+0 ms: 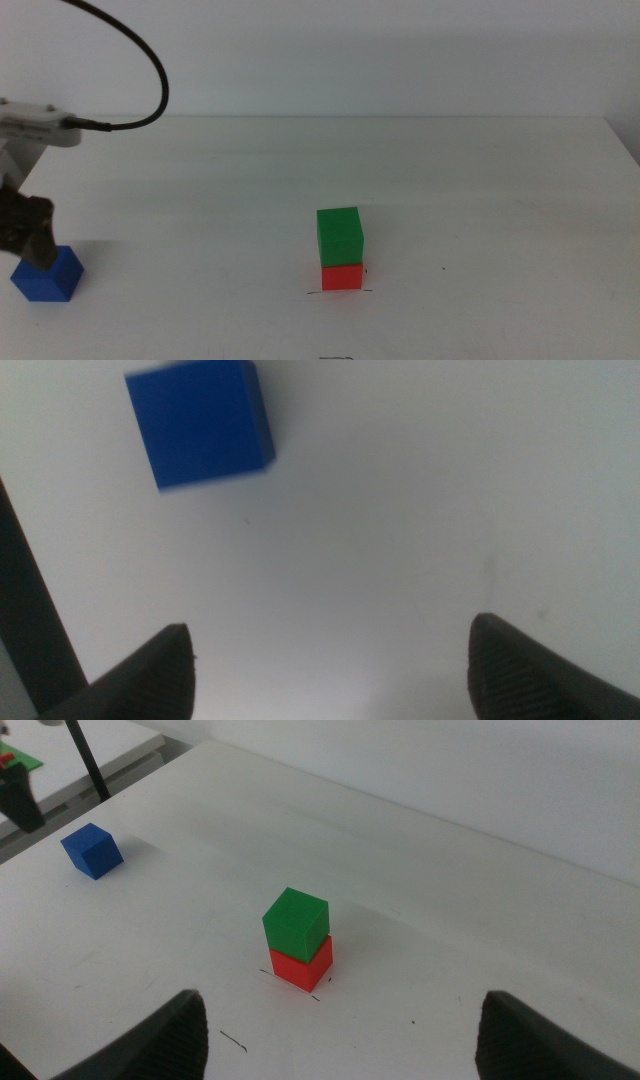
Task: Stack red cubes first, then green, then blue cubes in a specific spot.
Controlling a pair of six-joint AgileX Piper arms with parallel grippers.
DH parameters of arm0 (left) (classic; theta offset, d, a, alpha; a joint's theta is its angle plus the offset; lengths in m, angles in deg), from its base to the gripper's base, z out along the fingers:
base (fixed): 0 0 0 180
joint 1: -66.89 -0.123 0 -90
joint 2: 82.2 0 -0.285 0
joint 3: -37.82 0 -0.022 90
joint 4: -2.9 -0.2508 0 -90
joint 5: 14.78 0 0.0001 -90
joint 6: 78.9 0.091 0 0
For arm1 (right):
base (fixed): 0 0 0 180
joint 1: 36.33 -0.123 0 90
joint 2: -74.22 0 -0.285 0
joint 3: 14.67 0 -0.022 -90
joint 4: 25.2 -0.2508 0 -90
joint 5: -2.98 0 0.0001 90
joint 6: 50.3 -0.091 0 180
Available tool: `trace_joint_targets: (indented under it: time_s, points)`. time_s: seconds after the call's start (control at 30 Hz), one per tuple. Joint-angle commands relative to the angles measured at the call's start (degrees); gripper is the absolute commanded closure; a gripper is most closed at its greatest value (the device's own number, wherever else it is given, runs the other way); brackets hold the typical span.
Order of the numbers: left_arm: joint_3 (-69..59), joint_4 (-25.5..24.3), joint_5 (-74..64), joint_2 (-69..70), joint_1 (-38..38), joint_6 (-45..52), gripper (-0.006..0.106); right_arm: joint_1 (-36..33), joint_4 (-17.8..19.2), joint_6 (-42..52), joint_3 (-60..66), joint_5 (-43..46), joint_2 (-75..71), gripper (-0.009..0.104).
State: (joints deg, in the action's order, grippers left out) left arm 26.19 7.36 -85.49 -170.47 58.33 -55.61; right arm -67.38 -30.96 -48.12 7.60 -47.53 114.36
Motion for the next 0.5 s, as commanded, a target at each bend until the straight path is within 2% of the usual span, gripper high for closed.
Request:
trace_joint_targets:
  time_s: [0.0,0.13,0.3,0.47]
  points:
    - [4.01,0.23,-2.94,-2.46,-0.19,1.41,0.007,0.5,0.14,0.7,-1.28,4.21,0.36,0.011]
    - [8.14,0.39,-3.67,-8.74,-0.95,2.25,0.007,0.5,0.14,0.7,-1.28,4.21,0.36,0.011]
    - [10.35,5.94,-4.38,-13.41,-5.65,5.39,0.007,0.5,0.14,0.7,-1.28,4.21,0.36,0.011]
    - [10.35,6.04,0.63,-15.31,-7.05,7.05,0.007,0.5,0.14,0.7,-1.28,4.26,0.36,0.011]
